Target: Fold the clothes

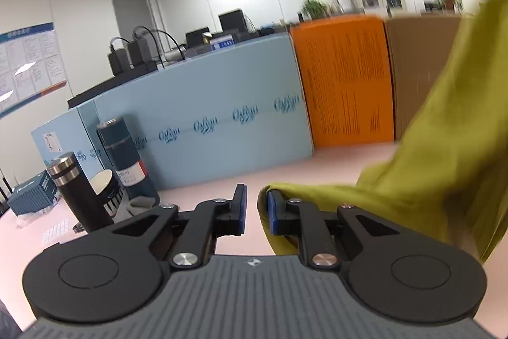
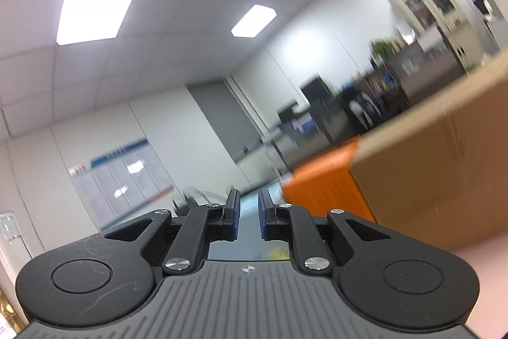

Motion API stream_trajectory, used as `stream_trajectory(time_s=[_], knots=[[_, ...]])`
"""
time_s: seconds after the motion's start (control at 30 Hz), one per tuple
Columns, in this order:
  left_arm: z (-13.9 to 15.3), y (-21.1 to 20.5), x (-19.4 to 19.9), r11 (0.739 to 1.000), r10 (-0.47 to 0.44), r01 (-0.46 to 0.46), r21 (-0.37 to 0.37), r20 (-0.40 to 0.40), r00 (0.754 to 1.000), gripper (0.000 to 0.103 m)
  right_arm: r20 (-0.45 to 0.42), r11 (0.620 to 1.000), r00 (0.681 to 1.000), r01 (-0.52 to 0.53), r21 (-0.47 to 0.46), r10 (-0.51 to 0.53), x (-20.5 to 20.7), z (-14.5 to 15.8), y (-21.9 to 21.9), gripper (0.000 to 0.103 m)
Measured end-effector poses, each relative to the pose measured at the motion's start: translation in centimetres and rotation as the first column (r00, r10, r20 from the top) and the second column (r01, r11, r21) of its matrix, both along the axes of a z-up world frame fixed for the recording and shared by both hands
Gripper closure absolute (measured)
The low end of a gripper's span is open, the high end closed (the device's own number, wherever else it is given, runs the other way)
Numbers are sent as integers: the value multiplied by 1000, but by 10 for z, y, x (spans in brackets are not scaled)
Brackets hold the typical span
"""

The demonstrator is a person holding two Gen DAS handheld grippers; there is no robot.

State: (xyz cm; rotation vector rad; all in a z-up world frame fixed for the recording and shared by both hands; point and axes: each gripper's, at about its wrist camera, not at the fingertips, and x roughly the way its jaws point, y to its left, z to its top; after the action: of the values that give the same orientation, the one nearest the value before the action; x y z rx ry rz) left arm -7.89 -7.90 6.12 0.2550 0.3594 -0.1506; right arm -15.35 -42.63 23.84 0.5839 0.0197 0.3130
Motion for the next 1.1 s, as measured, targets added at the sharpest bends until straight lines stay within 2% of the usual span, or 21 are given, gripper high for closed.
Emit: stream_trajectory(time_s=[0.1,0.17,0.2,0.23,0.27,0.33,0.4,0.47,0.53,0.6,0.67,0.73,0.77,0.83,0.87,0.9,0.93,0.97,1.0,1.03,1.1], knots=[[32,13,5,995,52,-47,-84,48,997,91,40,996,999,14,-90,-10,-7,31,-1,91],[51,22,6,991,86,-74,-113,105,991,91,10,981,1000,10,-192,-8,-10,37,1,85],[61,26,7,988,104,-87,-128,133,986,91,-36,968,999,-8,-252,-1,-4,33,5,53],[71,31,7,985,122,-99,-143,160,979,91,-90,950,996,-29,-311,0,5,22,13,11],[75,33,6,986,125,-101,-130,190,974,90,-139,930,990,-59,-363,9,12,5,22,6],[75,37,4,988,135,-117,-96,212,968,90,-245,878,969,-135,-459,21,26,-47,49,7],[56,42,7,995,84,-76,-67,125,989,81,-352,818,936,-208,-536,7,35,-101,74,8],[37,47,10,999,34,-33,-42,36,999,47,-421,772,907,-267,-577,-1,35,-145,92,8],[2,50,10,999,-26,22,-43,-94,995,41,-471,729,882,-307,-612,-24,26,-180,107,8],[-30,45,12,998,-54,42,-54,-228,972,41,-502,699,864,-343,-628,-27,8,-205,120,8],[-57,34,17,992,-101,69,-104,-346,933,41,-520,663,854,-371,-650,-31,-14,-223,124,8],[-73,22,25,984,-131,70,-161,-405,905,37,-531,630,846,-388,-673,-47,-36,-237,129,8],[-82,16,31,979,-137,54,-197,-437,889,33,-532,625,845,-385,-679,-57,-42,-242,127,8],[-93,7,46,970,-112,-10,-244,-482,869,32,-543,627,837,-385,-678,-74,-45,-251,119,8],[-99,3,53,965,-99,-39,-260,-499,861,31,-549,628,832,-382,-678,-86,-44,-255,117,9],[-101,-2,58,965,-95,-45,-258,-505,858,31,-555,635,826,-377,-674,-100,-47,-257,108,14],[-103,-6,63,965,-90,-51,-256,-510,855,32,-570,652,815,-379,-656,-100,-46,-260,103,24],[-105,-11,68,966,-85,-57,-253,-516,852,51,-596,682,797,-385,-622,-95,-40,-261,98,70],[-107,-16,73,966,-80,-63,-251,-521,849,71,-618,743,782,-367,-560,-80,-35,-258,88,91],[-108,-21,78,966,-76,-68,-249,-527,847,100,-640,786,765,-350,-509,-73,-31,-256,81,99],[-101,-21,78,963,-72,-65,-261,-482,874,100,-640,823,767,-343,-453,-33,-26,-245,78,99]])
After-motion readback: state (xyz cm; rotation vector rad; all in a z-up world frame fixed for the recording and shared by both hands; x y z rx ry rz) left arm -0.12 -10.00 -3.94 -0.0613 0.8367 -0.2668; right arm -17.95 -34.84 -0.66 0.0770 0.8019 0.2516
